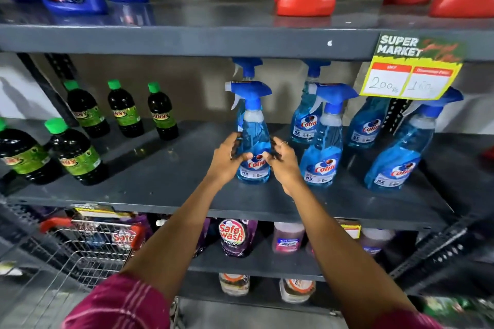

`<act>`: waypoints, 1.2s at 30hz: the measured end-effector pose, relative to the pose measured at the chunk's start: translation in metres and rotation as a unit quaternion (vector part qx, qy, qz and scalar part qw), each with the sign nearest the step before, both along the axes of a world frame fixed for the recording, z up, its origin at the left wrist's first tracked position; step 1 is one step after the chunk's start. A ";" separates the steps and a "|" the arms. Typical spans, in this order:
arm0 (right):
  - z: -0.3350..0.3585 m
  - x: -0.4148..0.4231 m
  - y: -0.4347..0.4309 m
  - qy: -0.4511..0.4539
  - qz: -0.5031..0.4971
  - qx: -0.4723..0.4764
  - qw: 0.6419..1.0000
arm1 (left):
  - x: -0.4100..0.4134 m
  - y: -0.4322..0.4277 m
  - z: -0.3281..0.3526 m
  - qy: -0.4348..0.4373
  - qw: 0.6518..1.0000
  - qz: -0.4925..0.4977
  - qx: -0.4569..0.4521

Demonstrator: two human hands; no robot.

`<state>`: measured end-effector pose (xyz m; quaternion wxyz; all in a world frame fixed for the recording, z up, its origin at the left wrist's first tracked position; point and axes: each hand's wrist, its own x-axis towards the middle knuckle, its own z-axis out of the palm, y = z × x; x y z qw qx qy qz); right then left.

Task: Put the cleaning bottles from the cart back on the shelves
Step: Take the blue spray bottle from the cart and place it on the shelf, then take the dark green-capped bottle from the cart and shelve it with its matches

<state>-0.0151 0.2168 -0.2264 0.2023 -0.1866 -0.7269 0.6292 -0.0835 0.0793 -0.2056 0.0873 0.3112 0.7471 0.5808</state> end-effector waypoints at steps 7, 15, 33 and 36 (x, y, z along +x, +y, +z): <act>-0.002 0.004 -0.010 0.016 -0.030 0.027 0.999 | 0.002 -0.011 -0.005 -0.017 1.000 -0.014 -0.007; -0.003 0.033 -0.107 0.170 -0.142 0.136 0.966 | 0.013 -0.098 -0.041 -0.019 0.978 0.191 0.078; -0.191 -0.041 -0.494 -0.304 0.544 0.143 0.769 | 0.133 -0.445 -0.238 -0.380 0.651 0.657 0.004; -0.220 -0.022 -0.539 -0.407 0.587 0.166 0.680 | 0.159 -0.466 -0.253 -0.466 0.592 0.657 -0.030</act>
